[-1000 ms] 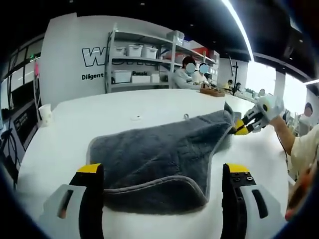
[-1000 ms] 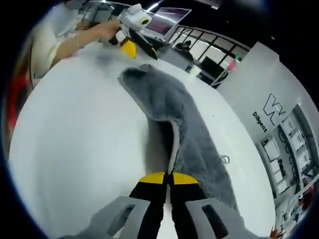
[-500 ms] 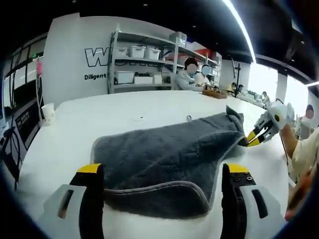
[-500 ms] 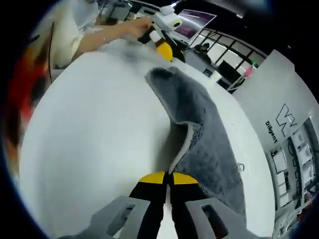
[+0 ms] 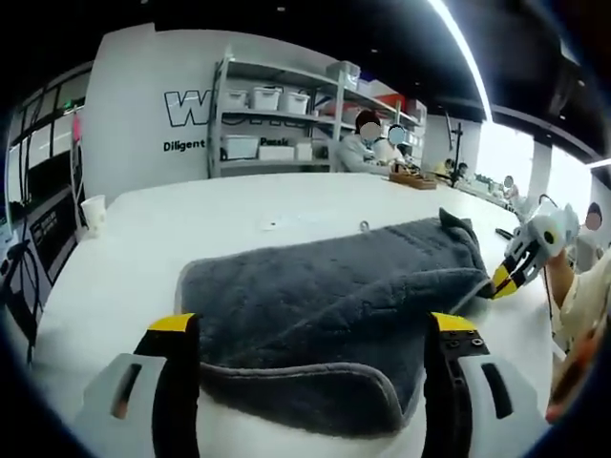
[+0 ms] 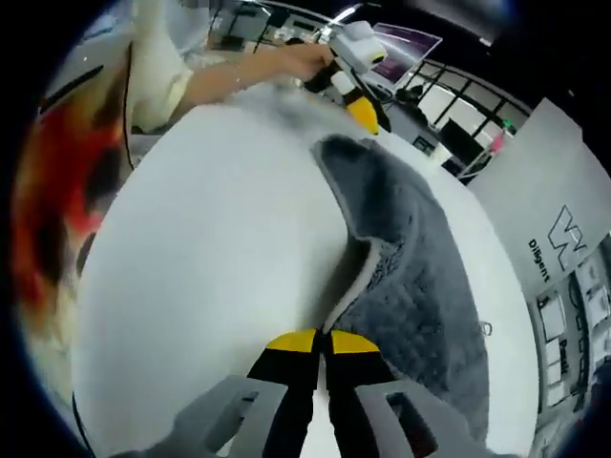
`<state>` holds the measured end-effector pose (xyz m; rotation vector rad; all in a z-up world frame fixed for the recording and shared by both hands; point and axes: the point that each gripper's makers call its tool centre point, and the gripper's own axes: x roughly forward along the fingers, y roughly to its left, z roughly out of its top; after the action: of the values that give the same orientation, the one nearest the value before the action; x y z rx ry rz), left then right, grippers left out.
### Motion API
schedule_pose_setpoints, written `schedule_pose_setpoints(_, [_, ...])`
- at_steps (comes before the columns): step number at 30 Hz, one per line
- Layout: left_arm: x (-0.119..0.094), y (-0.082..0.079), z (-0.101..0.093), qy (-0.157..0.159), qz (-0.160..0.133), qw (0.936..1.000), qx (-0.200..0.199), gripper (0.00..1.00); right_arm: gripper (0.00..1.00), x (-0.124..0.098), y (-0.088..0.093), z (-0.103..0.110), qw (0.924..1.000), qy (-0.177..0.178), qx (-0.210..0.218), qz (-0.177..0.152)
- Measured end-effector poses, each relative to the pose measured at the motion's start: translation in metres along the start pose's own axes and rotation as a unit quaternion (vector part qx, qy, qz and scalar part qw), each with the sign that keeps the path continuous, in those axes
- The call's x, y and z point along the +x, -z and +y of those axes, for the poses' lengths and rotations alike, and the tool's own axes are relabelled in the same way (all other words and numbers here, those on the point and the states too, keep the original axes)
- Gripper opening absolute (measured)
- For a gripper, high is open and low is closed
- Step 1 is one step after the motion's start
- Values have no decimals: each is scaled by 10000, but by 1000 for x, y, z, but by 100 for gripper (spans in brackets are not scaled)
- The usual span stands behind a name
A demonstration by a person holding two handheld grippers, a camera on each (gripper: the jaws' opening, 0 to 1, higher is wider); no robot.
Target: Open the folded towel by lifting each exposed corner and separating the folded layers until the towel lies flat within the target outline without major curled edges
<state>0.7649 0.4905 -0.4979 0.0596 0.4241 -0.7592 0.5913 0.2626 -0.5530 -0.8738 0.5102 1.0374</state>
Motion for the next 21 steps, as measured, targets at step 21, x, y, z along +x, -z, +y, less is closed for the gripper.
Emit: schedule_pose_setpoints(21, [0, 1, 1, -15, -9, 10000, -53, 96, 0, 2, -9, 39, 9973, -690, 236, 71])
